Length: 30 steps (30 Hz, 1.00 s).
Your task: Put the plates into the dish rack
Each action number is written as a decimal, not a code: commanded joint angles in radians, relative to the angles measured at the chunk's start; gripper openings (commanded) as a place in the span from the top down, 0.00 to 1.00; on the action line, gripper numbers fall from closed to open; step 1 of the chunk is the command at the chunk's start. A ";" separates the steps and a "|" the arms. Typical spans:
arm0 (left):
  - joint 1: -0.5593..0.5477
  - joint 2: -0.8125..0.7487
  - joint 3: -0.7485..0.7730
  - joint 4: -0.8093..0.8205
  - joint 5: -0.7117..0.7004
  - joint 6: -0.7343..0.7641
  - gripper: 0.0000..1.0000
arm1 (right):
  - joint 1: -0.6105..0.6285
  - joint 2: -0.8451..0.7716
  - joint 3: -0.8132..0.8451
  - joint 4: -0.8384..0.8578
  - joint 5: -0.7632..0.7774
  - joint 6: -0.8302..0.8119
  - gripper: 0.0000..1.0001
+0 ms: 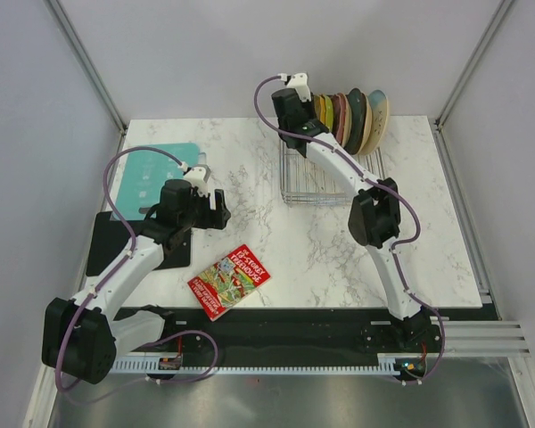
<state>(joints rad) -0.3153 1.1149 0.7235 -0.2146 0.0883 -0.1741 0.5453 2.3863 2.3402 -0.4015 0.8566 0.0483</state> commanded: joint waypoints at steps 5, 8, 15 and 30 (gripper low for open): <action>0.007 0.003 -0.010 0.032 0.014 -0.007 0.13 | 0.002 0.005 0.065 0.132 0.076 0.002 1.00; 0.012 -0.001 -0.012 0.029 0.014 -0.005 0.13 | 0.002 0.019 0.065 0.128 0.078 0.001 0.94; 0.015 -0.013 -0.013 0.026 0.025 -0.007 0.13 | 0.001 0.010 0.059 0.127 0.075 0.007 0.56; 0.022 -0.061 -0.012 0.090 -0.071 0.086 0.01 | 0.012 -0.306 -0.113 0.116 0.003 -0.071 0.05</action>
<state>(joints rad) -0.3023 1.0798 0.6888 -0.2039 0.0978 -0.1730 0.5499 2.3020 2.2635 -0.3225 0.8875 0.0277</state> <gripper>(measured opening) 0.900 0.793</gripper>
